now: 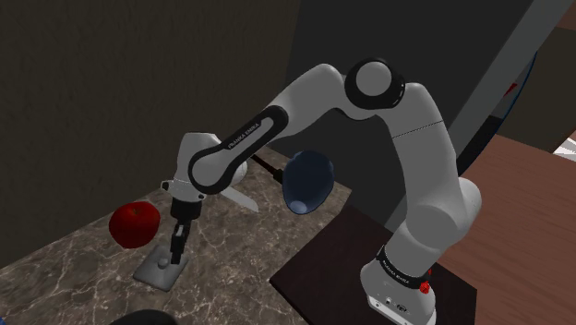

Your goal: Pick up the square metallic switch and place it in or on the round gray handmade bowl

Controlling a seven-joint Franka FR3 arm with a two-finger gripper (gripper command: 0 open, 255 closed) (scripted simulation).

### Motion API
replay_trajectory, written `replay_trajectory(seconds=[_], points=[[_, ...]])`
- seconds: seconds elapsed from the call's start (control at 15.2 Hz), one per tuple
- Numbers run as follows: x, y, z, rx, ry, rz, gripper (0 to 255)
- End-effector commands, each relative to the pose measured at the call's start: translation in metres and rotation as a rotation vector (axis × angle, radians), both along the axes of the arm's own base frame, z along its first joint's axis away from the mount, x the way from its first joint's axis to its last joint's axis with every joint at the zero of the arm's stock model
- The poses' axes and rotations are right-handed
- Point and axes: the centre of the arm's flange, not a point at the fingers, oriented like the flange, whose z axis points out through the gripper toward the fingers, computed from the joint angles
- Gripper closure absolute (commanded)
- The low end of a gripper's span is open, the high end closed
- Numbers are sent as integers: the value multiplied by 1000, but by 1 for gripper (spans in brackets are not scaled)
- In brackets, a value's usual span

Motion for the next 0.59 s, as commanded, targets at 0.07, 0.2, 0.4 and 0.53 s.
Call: replay_trajectory(seconds=[0.07, 0.2, 0.4, 0.53], points=[[-3, 0, -2, -2, 6, 2, 255], [-1, 1, -4, -2, 5, 2, 255], [-1, 1, 12, -2, 5, 2, 255], [-1, 1, 23, -2, 5, 2, 255]])
